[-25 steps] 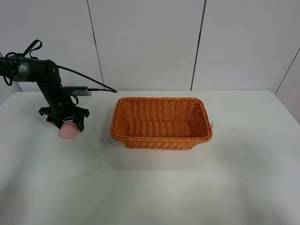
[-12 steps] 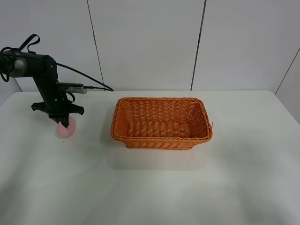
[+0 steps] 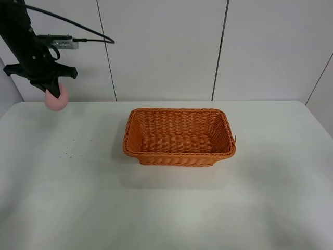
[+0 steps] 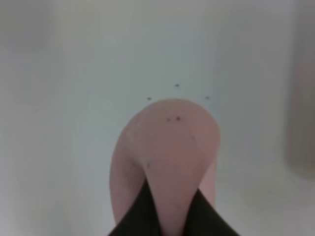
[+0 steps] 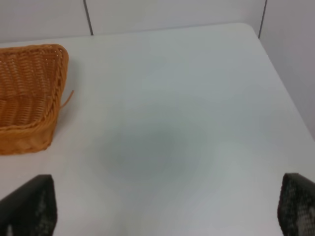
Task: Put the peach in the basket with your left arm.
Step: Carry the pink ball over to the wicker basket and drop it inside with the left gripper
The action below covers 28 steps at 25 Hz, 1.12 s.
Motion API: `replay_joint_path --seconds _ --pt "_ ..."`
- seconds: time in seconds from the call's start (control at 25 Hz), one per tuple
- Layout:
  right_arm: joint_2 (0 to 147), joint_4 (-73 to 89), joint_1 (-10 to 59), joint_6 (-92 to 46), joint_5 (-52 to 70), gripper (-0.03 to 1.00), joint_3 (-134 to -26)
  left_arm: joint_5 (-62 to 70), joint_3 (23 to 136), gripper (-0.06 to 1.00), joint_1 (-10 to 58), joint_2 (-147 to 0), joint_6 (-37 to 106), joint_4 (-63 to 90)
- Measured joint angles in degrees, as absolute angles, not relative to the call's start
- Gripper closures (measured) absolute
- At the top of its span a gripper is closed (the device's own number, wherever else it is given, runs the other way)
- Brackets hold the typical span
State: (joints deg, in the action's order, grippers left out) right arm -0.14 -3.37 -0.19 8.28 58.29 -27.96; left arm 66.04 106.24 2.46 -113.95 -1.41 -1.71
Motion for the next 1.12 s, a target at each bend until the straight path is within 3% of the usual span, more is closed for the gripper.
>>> replay_joint_path --seconds 0.28,0.88,1.12 --pt "-0.14 -3.37 -0.19 8.28 58.29 0.27 -27.96 67.04 109.52 0.83 4.81 -113.16 -0.58 2.42" --pt "-0.14 -3.37 -0.19 8.28 58.29 0.27 -27.96 65.99 110.18 0.83 27.91 -119.45 0.0 3.01" --pt "-0.14 -3.37 -0.19 8.28 58.29 0.27 -27.96 59.41 110.18 0.83 33.28 -125.19 0.0 3.48"
